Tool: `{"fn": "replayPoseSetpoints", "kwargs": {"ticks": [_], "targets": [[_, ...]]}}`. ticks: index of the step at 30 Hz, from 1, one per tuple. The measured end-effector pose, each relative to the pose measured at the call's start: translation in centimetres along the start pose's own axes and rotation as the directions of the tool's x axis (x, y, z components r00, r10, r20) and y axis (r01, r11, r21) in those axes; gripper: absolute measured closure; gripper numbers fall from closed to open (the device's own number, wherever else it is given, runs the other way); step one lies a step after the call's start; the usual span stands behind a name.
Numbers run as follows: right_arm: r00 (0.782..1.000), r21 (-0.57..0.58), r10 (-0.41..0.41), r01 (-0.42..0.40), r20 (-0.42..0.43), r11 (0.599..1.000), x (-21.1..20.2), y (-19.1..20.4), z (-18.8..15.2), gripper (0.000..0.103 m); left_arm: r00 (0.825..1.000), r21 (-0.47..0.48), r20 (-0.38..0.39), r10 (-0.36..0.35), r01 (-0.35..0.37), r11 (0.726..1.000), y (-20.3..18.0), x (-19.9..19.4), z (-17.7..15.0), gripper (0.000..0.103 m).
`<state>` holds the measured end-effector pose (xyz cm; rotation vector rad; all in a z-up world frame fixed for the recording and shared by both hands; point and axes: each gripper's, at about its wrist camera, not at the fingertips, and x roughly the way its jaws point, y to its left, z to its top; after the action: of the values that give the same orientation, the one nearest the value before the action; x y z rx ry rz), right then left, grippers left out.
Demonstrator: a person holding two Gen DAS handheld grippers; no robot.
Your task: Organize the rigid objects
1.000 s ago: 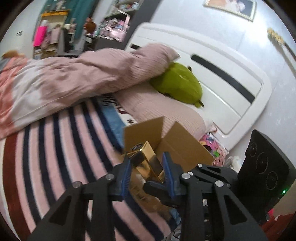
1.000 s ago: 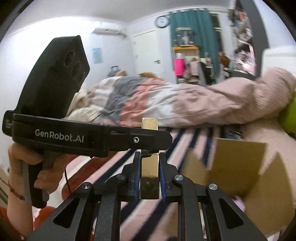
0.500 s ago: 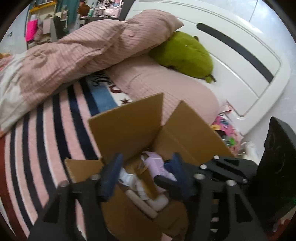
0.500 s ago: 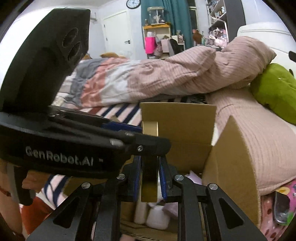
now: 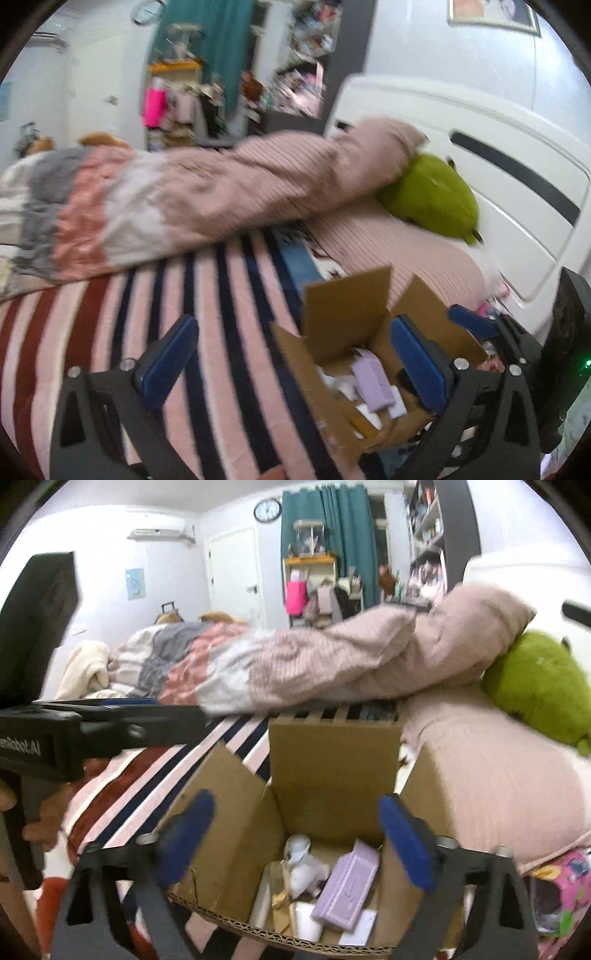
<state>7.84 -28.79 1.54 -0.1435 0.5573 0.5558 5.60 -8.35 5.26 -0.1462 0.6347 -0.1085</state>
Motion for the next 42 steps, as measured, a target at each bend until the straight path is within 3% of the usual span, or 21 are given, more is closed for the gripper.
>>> {"fn": "replayPoseSetpoints", "kwargs": {"ticks": [5,10,22,42], "targets": [[0.996,-0.095,0.04,-0.033,0.073,0.995,-1.9,2.5,0.6,0.0,0.994,-0.024,0.024,0.103,-0.102,0.994,2.5,-3.4,-0.9,0.001],[0.992,-0.104,0.108,-0.1,0.071,0.99,-2.3,4.6,0.9,0.0,0.978,-0.033,0.025,0.209,-0.208,0.978,4.6,-5.4,-2.6,0.0],[0.995,-0.055,0.092,-0.09,0.028,0.994,-2.3,5.0,0.7,0.0,0.965,-0.054,0.022,0.26,-0.259,0.964,6.0,-6.8,-4.0,0.0],[0.996,-0.043,0.083,-0.083,0.012,0.996,-2.0,4.2,0.3,0.0,0.962,-0.055,0.018,0.271,-0.27,0.961,6.3,-6.8,-4.1,0.0]]}}
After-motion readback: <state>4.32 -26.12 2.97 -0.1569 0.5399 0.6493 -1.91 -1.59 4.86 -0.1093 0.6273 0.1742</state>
